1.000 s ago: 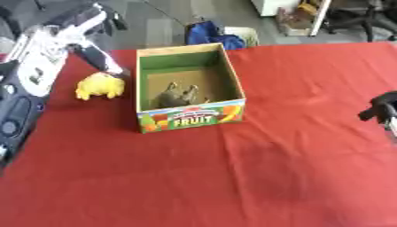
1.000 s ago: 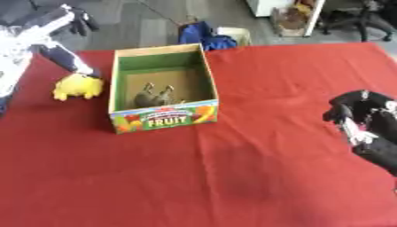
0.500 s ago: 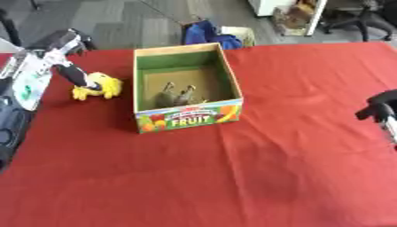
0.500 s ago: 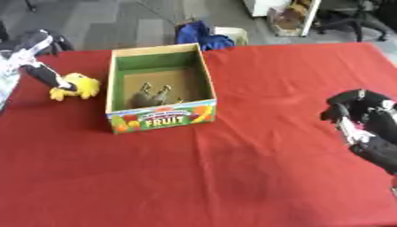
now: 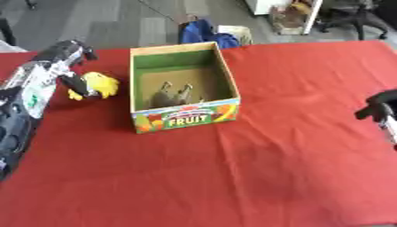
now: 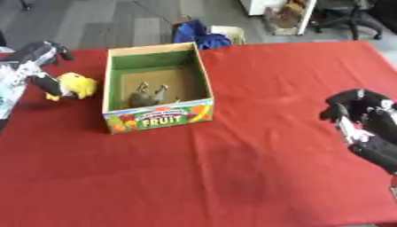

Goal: Pick up objects on the table and place them in the box.

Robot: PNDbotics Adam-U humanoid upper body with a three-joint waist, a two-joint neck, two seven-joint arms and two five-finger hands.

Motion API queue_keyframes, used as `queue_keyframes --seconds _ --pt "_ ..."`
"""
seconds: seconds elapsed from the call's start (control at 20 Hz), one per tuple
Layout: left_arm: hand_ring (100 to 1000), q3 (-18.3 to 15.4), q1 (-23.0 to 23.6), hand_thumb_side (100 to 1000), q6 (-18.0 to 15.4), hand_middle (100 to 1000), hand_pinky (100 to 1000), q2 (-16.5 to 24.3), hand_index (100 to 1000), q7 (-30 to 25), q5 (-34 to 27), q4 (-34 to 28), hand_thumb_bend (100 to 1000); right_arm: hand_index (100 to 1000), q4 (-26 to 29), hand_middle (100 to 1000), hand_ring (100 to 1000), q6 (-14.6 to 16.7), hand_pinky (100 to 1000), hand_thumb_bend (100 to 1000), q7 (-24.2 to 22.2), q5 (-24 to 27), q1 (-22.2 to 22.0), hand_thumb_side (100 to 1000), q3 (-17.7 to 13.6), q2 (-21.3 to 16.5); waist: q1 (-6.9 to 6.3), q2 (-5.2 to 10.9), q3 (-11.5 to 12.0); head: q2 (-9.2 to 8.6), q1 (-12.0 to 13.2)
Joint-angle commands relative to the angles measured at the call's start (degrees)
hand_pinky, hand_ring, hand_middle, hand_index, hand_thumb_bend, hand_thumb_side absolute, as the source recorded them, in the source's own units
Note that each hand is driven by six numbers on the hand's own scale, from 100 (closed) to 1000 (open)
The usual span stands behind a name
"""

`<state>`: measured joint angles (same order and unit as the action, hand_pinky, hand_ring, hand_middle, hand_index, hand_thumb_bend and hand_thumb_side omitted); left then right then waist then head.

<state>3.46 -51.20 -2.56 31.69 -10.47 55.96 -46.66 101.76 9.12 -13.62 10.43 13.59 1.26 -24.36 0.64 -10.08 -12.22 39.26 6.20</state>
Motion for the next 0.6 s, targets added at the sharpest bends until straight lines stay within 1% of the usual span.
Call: queue_keyframes --seconds 0.05,0.2,0.35,0.45,0.6 --pt "648 -1.15 -1.05 140 0.71 674 685 0.8 758 2.49 0.5 0.75 696 642 0.49 487 548 0.29 653 100 -0.09 -0.19 0.52 305 -0.6 -0.69 0.15 0.56 -0.18 -0.26 -0.05" --pt "640 -1.41 -0.88 152 1.43 667 680 0.61 753 4.83 0.39 1.57 635 642 0.46 487 548 0.31 653 100 -0.13 -0.23 0.5 306 -0.59 -0.56 0.2 0.38 -0.34 -0.49 0.03" --pt "628 -1.39 -0.75 165 1.89 653 675 0.47 745 5.86 0.24 2.26 586 641 0.47 486 548 0.32 653 100 -0.16 -0.21 0.58 306 -0.6 -0.51 0.23 0.27 -0.41 -0.77 -0.14" --pt "613 -1.29 -0.61 173 2.0 624 669 0.41 737 5.35 0.23 2.72 558 641 0.45 486 548 0.31 653 100 -0.15 -0.22 0.61 306 -0.63 -0.52 0.22 0.26 -0.44 -0.82 -0.12" --pt "588 -1.14 -0.42 183 2.15 597 656 0.39 714 3.04 0.54 3.43 515 641 0.41 486 548 0.32 653 100 -0.14 -0.23 0.59 306 -0.64 -0.51 0.24 0.28 -0.43 -0.7 -0.18"
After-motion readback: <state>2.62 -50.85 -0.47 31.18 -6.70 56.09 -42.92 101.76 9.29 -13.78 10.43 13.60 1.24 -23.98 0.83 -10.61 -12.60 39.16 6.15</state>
